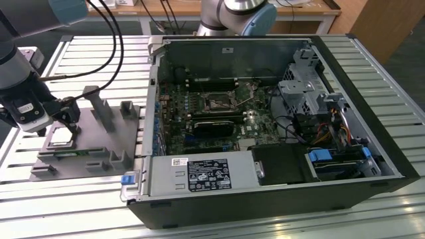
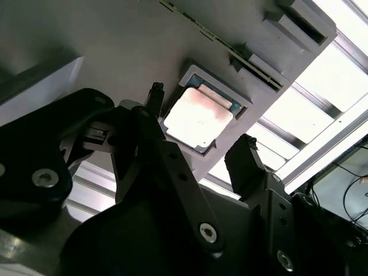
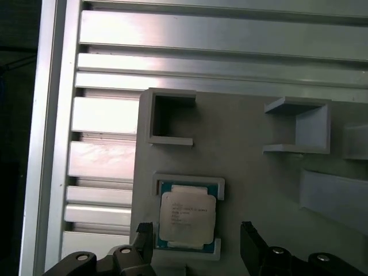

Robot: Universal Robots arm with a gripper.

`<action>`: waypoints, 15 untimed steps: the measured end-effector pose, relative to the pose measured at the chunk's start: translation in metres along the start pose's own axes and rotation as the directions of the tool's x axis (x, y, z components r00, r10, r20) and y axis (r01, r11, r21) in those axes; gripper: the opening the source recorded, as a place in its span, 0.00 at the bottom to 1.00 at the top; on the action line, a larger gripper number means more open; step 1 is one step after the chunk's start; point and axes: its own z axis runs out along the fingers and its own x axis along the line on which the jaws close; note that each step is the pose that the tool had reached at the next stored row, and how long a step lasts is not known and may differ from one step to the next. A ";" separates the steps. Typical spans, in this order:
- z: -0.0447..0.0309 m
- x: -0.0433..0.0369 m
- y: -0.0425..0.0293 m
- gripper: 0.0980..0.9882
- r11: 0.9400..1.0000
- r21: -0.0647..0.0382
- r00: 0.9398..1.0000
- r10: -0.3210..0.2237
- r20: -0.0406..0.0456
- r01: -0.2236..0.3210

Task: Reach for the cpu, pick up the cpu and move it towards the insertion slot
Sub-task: 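Pick up the cpu and move it towards the insertion slot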

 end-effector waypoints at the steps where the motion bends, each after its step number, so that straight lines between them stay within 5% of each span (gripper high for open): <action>1: 0.0009 0.0000 0.0000 0.68 1.000 0.000 1.000 0.000 0.000 0.000; 15: 0.0107 0.0006 -0.0004 0.68 1.000 0.000 1.000 0.000 0.000 0.000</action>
